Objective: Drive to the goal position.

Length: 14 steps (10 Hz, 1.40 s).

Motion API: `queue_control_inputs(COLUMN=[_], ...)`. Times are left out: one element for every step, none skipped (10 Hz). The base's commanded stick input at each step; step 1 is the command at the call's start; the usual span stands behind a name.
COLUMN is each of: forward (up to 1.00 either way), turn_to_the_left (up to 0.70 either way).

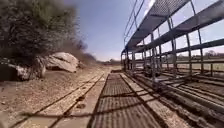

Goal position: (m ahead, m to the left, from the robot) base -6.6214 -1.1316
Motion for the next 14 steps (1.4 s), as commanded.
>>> queue_control_inputs(forward=[0.69, 0.69, 0.69, 0.69, 0.69, 0.69, 0.69, 0.69, 0.69, 0.69, 0.69, 0.69, 0.69, 0.69], turn_to_the_left=[0.13, 0.28, 0.00, 0.00, 0.00, 0.00, 0.00, 0.00, 0.00, 0.00, 0.00, 0.00, 0.00, 0.00])
